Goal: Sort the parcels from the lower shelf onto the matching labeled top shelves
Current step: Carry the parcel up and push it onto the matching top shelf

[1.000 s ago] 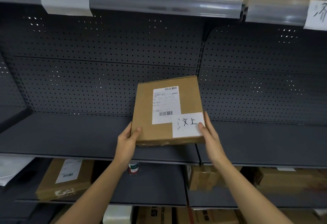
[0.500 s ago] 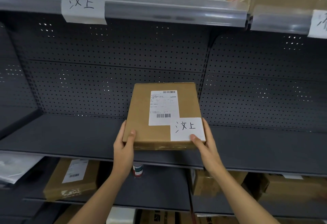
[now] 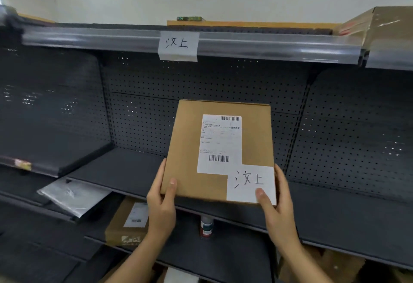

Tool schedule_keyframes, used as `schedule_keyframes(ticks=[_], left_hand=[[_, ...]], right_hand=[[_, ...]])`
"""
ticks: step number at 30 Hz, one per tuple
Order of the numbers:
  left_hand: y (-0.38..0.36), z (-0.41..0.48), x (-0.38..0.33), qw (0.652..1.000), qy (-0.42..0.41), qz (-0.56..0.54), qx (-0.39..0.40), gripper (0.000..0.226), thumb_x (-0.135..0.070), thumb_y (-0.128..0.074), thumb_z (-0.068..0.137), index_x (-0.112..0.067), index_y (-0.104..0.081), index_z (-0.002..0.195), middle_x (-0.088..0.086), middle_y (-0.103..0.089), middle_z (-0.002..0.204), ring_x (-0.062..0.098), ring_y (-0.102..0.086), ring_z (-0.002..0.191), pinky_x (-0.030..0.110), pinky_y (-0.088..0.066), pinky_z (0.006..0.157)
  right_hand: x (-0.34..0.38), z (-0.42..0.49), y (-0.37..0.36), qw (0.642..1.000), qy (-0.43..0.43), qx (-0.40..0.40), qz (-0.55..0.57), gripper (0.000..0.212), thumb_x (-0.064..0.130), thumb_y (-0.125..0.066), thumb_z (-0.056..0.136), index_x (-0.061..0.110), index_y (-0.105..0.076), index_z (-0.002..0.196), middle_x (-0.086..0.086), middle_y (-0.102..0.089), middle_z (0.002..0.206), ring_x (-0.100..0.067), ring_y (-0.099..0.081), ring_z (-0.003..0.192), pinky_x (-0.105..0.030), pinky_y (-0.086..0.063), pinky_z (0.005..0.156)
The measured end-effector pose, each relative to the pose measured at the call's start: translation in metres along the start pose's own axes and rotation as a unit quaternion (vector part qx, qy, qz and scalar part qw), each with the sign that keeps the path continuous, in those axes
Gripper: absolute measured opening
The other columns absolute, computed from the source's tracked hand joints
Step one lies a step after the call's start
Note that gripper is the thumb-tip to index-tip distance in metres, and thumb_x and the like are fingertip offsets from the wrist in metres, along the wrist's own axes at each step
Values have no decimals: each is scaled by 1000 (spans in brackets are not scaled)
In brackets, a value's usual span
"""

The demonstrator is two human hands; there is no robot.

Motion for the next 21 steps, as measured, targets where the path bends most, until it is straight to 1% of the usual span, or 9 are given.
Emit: schedule_keyframes(ticks=[2,5,7,9,11,13,15,18,21], left_hand=[[13,1,-13,1000,-15,11,-14,68,-41,-50,92,-9,-41,150,-3,-53,147,7,-50,135,25,-44,108],[35,0,-29,998,-39,25,-44,65,-41,-49,92,-11,-40,149,-17,-52,146,1,-49,134,22,-43,108],[51,-2,-39,996,-55,32,-65,65,-40,-48,92,-11,-40,150,-18,-50,149,7,-49,136,28,-43,109],[64,-5,-51,993,-71,31,-83,62,-39,-48,93,-14,-41,149,-14,-52,148,14,-49,137,35,-44,109],[74,-5,-66,991,-86,25,-96,57,-37,-48,92,-20,-41,147,-18,-55,143,11,-50,135,28,-46,107],[79,0,-84,989,-111,17,-100,58,-36,-46,93,-14,-41,147,-9,-55,143,10,-52,133,22,-46,105],[80,8,-100,987,-131,13,-95,62,-34,-45,94,-5,-40,149,9,-54,145,14,-52,133,23,-45,106],[76,24,-123,984,-154,14,-94,58,-27,-44,97,0,-41,148,15,-54,144,17,-53,133,23,-44,106],[70,46,-147,980,-180,21,-85,58,-30,-46,96,0,-44,146,16,-57,140,21,-55,131,31,-44,107]], right_hand=[[9,0,-12,1000,11,10,9,64,23,-61,86,30,-38,145,46,-59,122,15,-56,117,-3,-43,91],[24,0,-29,999,30,30,22,66,22,-63,87,28,-38,147,41,-60,126,10,-57,120,-7,-45,93],[35,-3,-39,998,46,43,29,70,26,-66,87,21,-38,151,35,-61,131,5,-57,123,-11,-47,94],[47,-4,-47,996,66,47,37,76,35,-67,86,19,-37,154,24,-60,138,-3,-56,130,-19,-49,101],[61,-5,-55,994,84,46,44,78,39,-66,85,22,-36,155,15,-57,145,-9,-53,135,-35,-47,109],[77,-3,-61,992,101,43,55,78,40,-65,86,26,-34,156,9,-54,149,-14,-51,138,-49,-45,112],[95,2,-64,991,118,38,58,77,42,-64,87,31,-32,156,2,-51,154,-19,-48,141,-56,-42,112],[123,15,-64,987,144,27,62,77,45,-63,88,32,-29,156,0,-48,155,-21,-47,142,-57,-42,112],[153,34,-64,984,162,21,73,75,43,-61,89,30,-31,156,8,-53,149,-12,-53,135,-50,-47,109]])
Point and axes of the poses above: each hand's wrist, its own z-axis towards the middle knuckle, its own y-axis out of the back of the hand, x = y × z, the point moved 7 cm from there along z, towards the middle knuckle
